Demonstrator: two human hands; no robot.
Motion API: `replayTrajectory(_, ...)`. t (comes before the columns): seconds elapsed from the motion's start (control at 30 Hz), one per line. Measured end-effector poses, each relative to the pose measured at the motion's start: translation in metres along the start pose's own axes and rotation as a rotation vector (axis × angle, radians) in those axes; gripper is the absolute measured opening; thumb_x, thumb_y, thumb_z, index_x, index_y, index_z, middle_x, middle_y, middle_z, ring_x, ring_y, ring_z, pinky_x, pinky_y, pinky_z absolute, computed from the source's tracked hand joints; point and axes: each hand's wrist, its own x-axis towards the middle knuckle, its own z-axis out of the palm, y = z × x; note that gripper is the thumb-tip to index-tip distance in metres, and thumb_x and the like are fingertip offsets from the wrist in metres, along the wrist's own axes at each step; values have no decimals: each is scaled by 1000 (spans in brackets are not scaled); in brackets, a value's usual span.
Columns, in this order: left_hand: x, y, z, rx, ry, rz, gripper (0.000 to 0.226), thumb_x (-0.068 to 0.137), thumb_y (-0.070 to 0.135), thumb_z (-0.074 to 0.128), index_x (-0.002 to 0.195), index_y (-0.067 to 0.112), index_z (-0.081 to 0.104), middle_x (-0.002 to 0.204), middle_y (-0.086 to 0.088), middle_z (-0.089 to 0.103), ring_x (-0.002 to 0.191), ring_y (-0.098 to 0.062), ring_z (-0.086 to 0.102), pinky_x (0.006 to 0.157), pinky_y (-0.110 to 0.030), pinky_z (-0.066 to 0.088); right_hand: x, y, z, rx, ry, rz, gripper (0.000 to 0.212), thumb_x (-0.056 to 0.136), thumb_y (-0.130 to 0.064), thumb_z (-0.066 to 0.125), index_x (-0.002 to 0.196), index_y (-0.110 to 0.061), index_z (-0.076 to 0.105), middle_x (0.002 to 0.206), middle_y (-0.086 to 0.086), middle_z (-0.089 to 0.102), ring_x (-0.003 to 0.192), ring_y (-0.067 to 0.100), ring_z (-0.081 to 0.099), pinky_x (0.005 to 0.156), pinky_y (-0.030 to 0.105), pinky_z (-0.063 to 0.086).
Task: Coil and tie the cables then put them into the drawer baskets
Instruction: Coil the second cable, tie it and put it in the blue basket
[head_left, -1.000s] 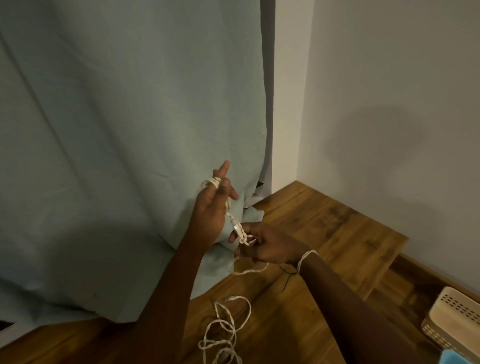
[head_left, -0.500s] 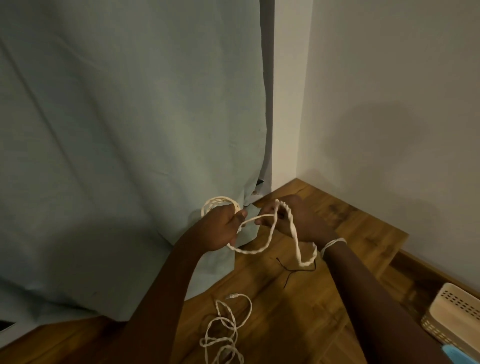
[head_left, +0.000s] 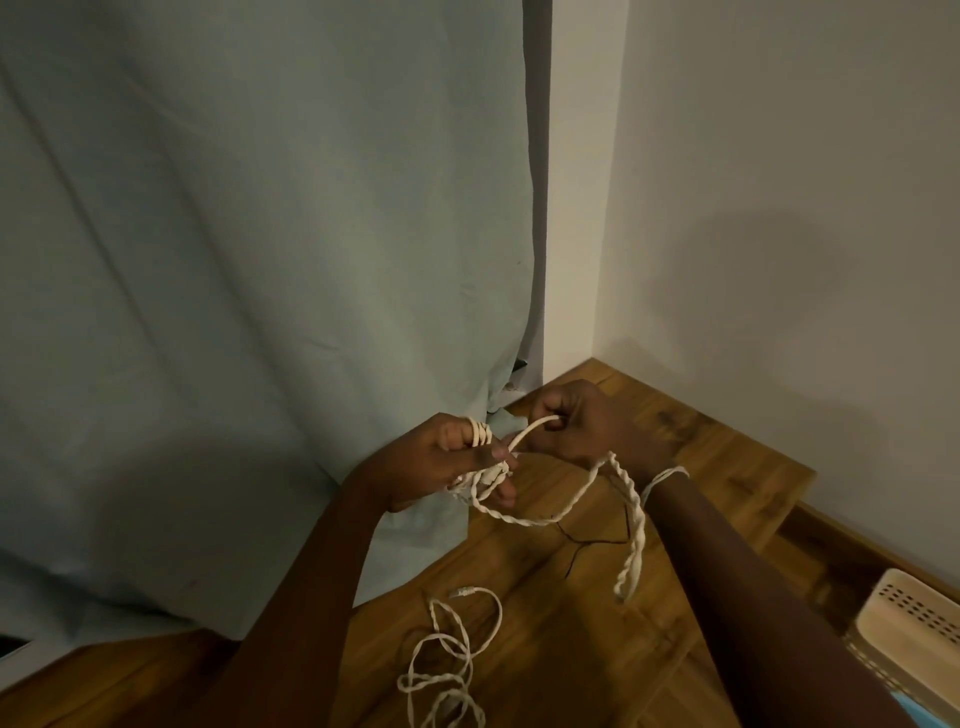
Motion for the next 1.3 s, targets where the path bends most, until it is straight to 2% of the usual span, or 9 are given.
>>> replayTrajectory(0.13, -1, 5, 6, -1, 16, 42, 23, 94, 5, 58, 80, 18, 71, 85, 1, 77, 84, -16, 74, 76, -25, 57, -1, -1, 0, 149, 3, 51, 26, 80, -13, 82, 67, -1, 62, 59, 12, 57, 54, 23, 50, 56, 30, 45)
replayTrajectory(0.27, 2, 3, 1, -87, 214, 103, 20, 93, 12, 63, 105, -2, 70, 102, -18, 74, 98, -35, 70, 92, -51, 54, -3, -5, -6, 276, -64, 136, 42, 81, -22, 79, 76, 12, 55, 61, 22, 43, 54, 20, 41, 51, 27, 38)
replayTrajectory(0.47, 7, -15, -14, -190, 549, 71, 12, 97, 21, 58, 99, 14, 67, 106, -14, 74, 100, -30, 71, 97, -54, 51, -13, -18, -29, 505, -236, 232, 32, 86, -46, 72, 78, -16, 71, 57, 7, 35, 47, 14, 25, 44, 21, 23)
replayTrajectory(0.6, 7, -15, -14, -220, 590, 62, 17, 100, 10, 48, 97, 16, 64, 111, -19, 71, 98, -30, 71, 93, -51, 54, -26, -17, -42, 681, -272, 192, 35, 85, -45, 74, 86, -9, 76, 55, 8, 30, 46, 18, 19, 44, 25, 19)
replayTrajectory(0.8, 14, -27, -4, -173, 554, 37, 20, 99, 25, 54, 91, 17, 71, 103, -12, 75, 97, -29, 72, 92, -51, 54, -15, -9, -22, 23, -77, 256, 15, 97, -22, 63, 90, -19, 76, 72, -17, 68, 68, -2, 62, 71, 20, 49)
replayTrajectory(0.9, 18, -28, 3, -14, 501, 31, 30, 95, 40, 55, 94, 14, 72, 97, -5, 76, 91, -20, 73, 89, -48, 57, -19, 7, -5, -109, -194, 154, 22, 90, -15, 64, 106, -4, 74, 108, 10, 73, 98, 15, 65, 90, 28, 52)
replayTrajectory(1.03, 18, -35, 9, 133, 533, 90, 55, 92, 57, 53, 87, 4, 66, 85, -19, 70, 81, -32, 70, 75, -54, 56, -18, 7, 2, 210, -176, 316, 22, 95, -8, 61, 111, -13, 75, 130, 2, 66, 123, 14, 59, 109, 34, 46)
replayTrajectory(1.13, 19, -38, 10, 125, 561, 101, 59, 91, 58, 53, 85, 0, 62, 85, -25, 66, 82, -39, 67, 73, -56, 54, -13, -2, 6, 269, -316, 327, 18, 95, -16, 67, 111, -11, 73, 105, 8, 76, 96, 17, 72, 92, 33, 58)
replayTrajectory(1.3, 21, -35, 14, 94, 584, 79, 51, 92, 55, 52, 80, 7, 65, 78, -14, 70, 74, -24, 69, 75, -48, 58, -10, -17, 23, -179, -386, 149, 18, 89, -17, 74, 104, -8, 72, 88, -6, 68, 66, -1, 62, 65, 10, 46)
